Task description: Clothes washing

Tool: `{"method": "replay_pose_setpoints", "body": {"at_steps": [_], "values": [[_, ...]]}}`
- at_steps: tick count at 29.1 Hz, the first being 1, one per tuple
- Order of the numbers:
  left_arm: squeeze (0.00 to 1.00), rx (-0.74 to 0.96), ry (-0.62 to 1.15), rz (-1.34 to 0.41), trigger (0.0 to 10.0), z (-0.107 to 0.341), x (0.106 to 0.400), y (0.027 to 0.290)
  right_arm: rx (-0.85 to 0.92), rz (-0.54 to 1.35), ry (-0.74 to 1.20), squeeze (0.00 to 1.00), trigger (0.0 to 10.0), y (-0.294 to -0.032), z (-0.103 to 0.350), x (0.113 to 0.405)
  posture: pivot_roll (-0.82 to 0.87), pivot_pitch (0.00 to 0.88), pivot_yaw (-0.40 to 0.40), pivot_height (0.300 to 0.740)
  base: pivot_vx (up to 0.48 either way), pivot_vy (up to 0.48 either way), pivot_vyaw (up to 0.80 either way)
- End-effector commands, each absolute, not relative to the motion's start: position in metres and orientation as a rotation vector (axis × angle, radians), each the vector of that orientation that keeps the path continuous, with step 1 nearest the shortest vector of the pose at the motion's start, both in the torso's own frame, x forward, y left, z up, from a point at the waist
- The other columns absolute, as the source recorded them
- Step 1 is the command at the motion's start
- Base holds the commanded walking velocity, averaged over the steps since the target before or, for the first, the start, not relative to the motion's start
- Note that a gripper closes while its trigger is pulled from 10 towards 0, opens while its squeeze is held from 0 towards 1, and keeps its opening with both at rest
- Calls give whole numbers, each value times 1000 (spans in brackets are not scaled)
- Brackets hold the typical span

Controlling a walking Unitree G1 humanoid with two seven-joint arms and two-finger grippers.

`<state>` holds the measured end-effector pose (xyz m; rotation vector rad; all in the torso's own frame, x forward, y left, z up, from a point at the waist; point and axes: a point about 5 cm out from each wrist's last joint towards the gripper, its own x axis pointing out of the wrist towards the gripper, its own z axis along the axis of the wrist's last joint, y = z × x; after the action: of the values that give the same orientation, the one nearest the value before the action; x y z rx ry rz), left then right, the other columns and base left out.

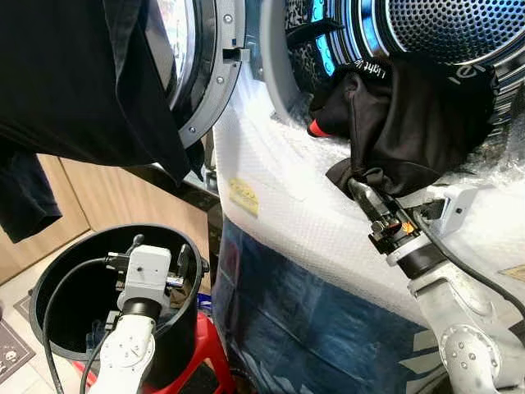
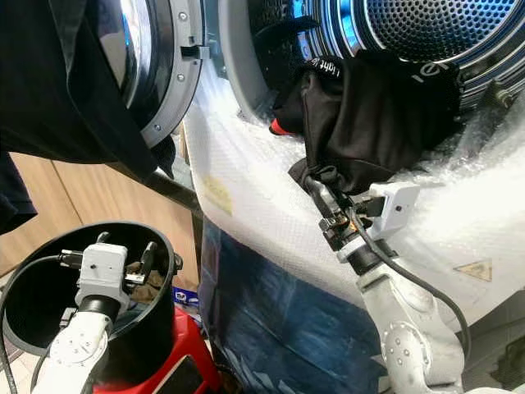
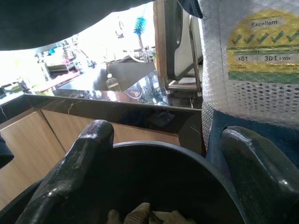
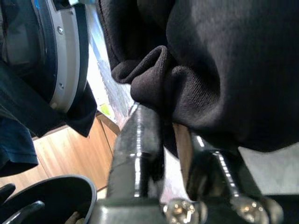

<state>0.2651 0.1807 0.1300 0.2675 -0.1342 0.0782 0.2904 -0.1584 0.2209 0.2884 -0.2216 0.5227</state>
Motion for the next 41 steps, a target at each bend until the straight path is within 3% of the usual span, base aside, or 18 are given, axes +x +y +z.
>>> {"method": "replay_pose_setpoints", "body": {"at_steps": [1, 12, 18, 27, 34, 41], "values": [[0, 276, -133, 78, 10000, 132, 264, 181, 251, 544, -274, 0, 0, -158, 235, 291, 236, 21, -22, 740, 0, 0, 0], [0, 280, -145, 85, 10000, 135, 265, 182, 139, 725, -507, 0, 0, -137, 305, 307, 251, 9, -29, 740, 0, 0, 0], [0, 279, -171, 109, 10000, 143, 269, 184, 86, 801, -461, 0, 0, -112, 298, 320, 272, 0, -32, 740, 0, 0, 0], [0, 291, -173, 118, 10000, 148, 272, 186, 62, 796, -428, 0, 0, -101, 304, 344, 273, 0, -35, 740, 0, 0, 0], [0, 263, -190, 130, 10000, 156, 276, 185, 27, 774, -432, 0, 0, -100, 323, 356, 269, 0, -41, 740, 0, 0, 0], [0, 251, -209, 119, 10000, 163, 280, 181, -219, 679, -341, 0, 0, -123, 345, 382, 244, 0, -54, 740, 0, 0, 0]]}}
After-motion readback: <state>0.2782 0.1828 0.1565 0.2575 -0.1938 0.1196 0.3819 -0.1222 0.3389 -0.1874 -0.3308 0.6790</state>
